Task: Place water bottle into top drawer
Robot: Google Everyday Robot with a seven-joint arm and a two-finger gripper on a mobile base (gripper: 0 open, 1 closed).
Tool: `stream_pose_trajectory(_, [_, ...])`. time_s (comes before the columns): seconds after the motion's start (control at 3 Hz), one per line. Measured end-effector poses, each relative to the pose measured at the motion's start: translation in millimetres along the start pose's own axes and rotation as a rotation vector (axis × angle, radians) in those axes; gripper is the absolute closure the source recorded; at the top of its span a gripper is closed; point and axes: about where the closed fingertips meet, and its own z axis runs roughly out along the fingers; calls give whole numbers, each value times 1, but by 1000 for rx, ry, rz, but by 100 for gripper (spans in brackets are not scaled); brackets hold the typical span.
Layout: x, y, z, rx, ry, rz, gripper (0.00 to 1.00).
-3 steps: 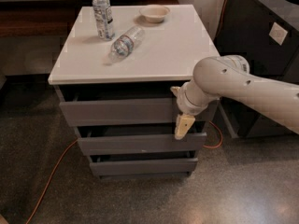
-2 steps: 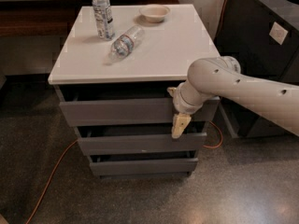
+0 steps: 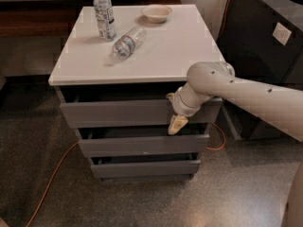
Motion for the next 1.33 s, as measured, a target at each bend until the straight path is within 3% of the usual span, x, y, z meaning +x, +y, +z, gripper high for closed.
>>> stream_pose_trajectory(0.33, [1, 1, 4, -23, -28, 17, 49])
stream_pose_trajectory(1.0, [-2, -2, -3, -23, -28, 17, 96])
stream_pose_trajectory(1.33, [-2, -2, -5, -23, -28, 17, 100])
